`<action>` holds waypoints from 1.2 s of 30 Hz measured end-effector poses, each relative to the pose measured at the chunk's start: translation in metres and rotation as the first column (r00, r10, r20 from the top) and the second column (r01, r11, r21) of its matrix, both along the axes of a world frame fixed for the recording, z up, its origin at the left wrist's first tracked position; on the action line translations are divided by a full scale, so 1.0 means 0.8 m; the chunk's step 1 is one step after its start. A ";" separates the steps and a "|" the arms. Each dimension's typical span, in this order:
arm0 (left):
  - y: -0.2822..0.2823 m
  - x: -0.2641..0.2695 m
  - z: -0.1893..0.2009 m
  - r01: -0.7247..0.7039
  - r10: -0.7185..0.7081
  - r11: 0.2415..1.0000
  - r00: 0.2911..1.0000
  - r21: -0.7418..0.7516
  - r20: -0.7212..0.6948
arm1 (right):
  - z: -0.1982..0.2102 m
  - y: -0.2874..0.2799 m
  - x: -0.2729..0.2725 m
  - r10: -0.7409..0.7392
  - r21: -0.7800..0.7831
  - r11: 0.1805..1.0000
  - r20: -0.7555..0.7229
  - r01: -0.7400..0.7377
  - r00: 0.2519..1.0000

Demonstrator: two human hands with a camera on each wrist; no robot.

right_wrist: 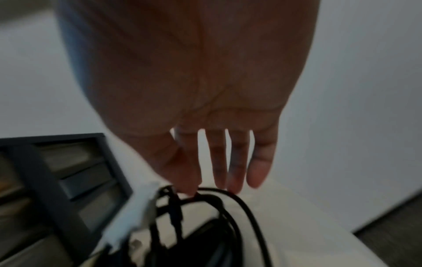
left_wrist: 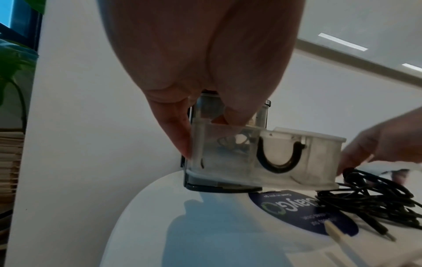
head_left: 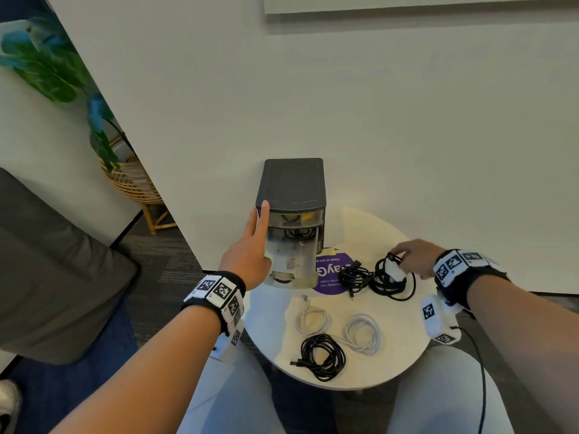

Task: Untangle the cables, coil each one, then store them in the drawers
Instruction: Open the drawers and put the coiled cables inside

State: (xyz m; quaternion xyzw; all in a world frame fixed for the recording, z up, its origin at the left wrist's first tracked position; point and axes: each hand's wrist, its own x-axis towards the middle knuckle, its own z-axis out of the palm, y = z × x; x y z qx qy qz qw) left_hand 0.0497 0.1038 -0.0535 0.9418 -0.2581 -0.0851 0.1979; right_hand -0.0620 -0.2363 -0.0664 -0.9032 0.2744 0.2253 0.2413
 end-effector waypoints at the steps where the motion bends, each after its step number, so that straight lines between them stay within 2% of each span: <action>1: 0.000 0.001 0.000 0.003 -0.003 1.000 1.000 -0.002 -0.003 | -0.008 0.002 -0.002 0.041 -0.025 0.999 -0.025 -0.042 0.999; 7: -0.002 0.004 0.007 0.009 -0.008 1.000 0.999 0.029 -0.033 | -0.034 0.011 0.000 0.187 -0.298 0.938 0.005 -0.177 0.982; 10: -0.001 0.005 0.015 0.014 -0.012 0.999 0.999 0.048 -0.036 | -0.023 0.002 -0.005 0.152 -0.259 0.956 0.039 -0.137 0.988; 13: -0.002 0.006 0.023 -0.029 0.029 1.000 1.000 0.001 0.012 | -0.006 -0.011 -0.018 0.073 -0.185 0.982 0.140 -0.046 0.987; 16: -0.007 0.004 0.033 -0.051 0.090 0.983 0.970 -0.174 0.224 | 0.021 -0.019 -0.027 0.022 -0.140 0.990 0.234 0.011 0.972; 18: -0.016 -0.007 0.047 -0.009 0.089 0.958 0.959 -0.287 0.270 | 0.039 -0.020 -0.028 0.007 -0.109 0.994 0.299 0.027 0.954; 21: -0.041 -0.032 0.066 0.082 -0.045 0.940 0.992 -0.330 0.121 | 0.066 -0.015 -0.023 -0.019 -0.040 0.999 0.372 0.036 0.928; 23: -0.060 -0.043 0.073 0.131 -0.155 0.939 0.987 -0.318 -0.051 | 0.084 -0.010 -0.018 -0.039 0.040 0.999 0.408 0.025 0.912; 24: -0.069 -0.047 0.074 0.118 -0.191 0.935 0.962 -0.333 -0.196 | 0.093 -0.005 -0.015 -0.051 0.086 0.996 0.426 0.016 0.903; 26: -0.085 -0.056 0.078 0.017 -0.203 0.936 0.843 -0.351 -0.499 | 0.111 0.007 -0.011 -0.097 0.193 0.981 0.474 0.004 0.875; 29: -0.100 -0.067 0.080 -0.148 -0.196 0.917 0.642 -0.371 -0.741 | 0.142 0.034 -0.009 -0.128 0.301 0.952 0.572 -0.062 0.810; 31: -0.105 -0.071 0.082 -0.308 -0.244 0.844 0.506 -0.438 -0.827 | 0.161 0.053 -0.005 -0.123 0.332 0.937 0.610 -0.111 0.783; 33: -0.106 -0.071 0.085 -0.447 -0.345 0.740 0.390 -0.504 -0.853 | 0.173 0.067 0.002 -0.109 0.322 0.938 0.629 -0.130 0.770; 34: -0.105 -0.069 0.087 -0.506 -0.411 0.670 0.357 -0.543 -0.839 | 0.176 0.073 0.008 -0.090 0.287 0.949 0.639 -0.128 0.763; 36: -0.100 -0.067 0.090 -0.580 -0.493 0.543 0.365 -0.607 -0.790 | 0.180 0.088 0.018 0.020 0.114 0.986 0.654 -0.125 0.756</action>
